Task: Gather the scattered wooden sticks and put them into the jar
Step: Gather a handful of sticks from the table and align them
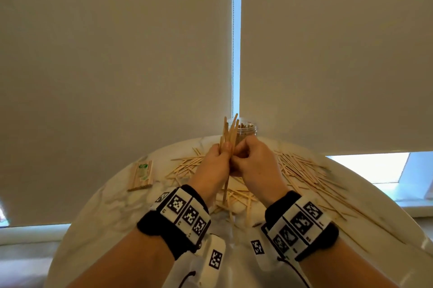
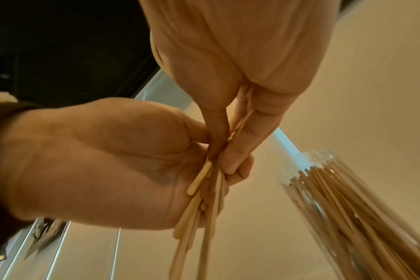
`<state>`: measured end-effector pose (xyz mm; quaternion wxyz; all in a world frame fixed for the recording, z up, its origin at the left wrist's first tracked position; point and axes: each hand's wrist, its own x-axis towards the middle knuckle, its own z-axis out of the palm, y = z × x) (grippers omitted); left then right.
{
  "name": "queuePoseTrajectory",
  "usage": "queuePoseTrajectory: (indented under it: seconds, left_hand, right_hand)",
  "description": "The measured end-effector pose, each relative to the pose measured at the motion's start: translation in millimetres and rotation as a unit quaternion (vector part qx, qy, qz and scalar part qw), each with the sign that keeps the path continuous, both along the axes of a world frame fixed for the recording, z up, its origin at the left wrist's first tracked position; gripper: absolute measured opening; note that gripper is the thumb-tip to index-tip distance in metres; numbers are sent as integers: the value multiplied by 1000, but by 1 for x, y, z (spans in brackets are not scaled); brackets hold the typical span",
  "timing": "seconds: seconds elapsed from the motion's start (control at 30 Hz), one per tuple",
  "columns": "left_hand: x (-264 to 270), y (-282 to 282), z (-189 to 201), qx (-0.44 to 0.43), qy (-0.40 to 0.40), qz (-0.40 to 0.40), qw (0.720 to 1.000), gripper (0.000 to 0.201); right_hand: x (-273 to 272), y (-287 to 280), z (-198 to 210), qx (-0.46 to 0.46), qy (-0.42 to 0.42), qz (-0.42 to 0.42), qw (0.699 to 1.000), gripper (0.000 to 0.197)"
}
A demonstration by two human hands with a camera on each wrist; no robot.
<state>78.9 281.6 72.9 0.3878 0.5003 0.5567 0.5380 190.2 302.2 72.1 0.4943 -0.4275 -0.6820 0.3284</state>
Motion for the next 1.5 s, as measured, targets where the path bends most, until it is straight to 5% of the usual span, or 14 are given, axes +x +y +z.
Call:
queuePoseTrajectory:
  seconds: [0.23, 0.43, 0.53, 0.63, 0.7, 0.8, 0.9, 1.1, 1.27, 1.4, 1.5]
  left_hand:
    - [-5, 27, -10, -30, -20, -32, 999, 40]
    - [-16, 39, -5, -4, -156, -5, 988, 34]
    - [-23, 40, 1, 37, -227, 14, 973, 26]
    - [-22, 41, 7, 91, -316, 12, 944, 16]
    - [-20, 44, 9, 124, -359, -3, 925, 12]
    - [-15, 43, 11, 141, -367, -22, 919, 12]
    - [-15, 40, 13, 157, -354, -52, 921, 9]
    - [-15, 37, 14, 147, -314, -101, 933, 7]
    - [-23, 35, 14, 69, -213, -98, 970, 31]
    - [-16, 32, 3, -18, -82, -125, 989, 29]
    - [-2, 31, -1, -36, 63, -148, 986, 27]
  right_hand:
    - [0, 21, -4, -19, -29, 34, 999, 13]
    - [-1, 24, 3, 2, -107, 68, 992, 22]
    - [3, 21, 10, 7, -111, 50, 993, 6]
    - [9, 19, 13, -45, -237, 51, 969, 42]
    - [8, 15, 12, -103, -293, 91, 946, 45]
    - [4, 15, 9, -149, -159, 150, 964, 13]
    - [4, 17, 11, -163, -78, 170, 969, 12]
    - [7, 17, 13, -187, -91, 217, 954, 18]
    - [27, 19, 24, -58, -302, 166, 937, 35]
    - [51, 29, 40, 4, -96, 47, 994, 52]
    - [53, 26, 48, 80, 24, 2, 997, 56]
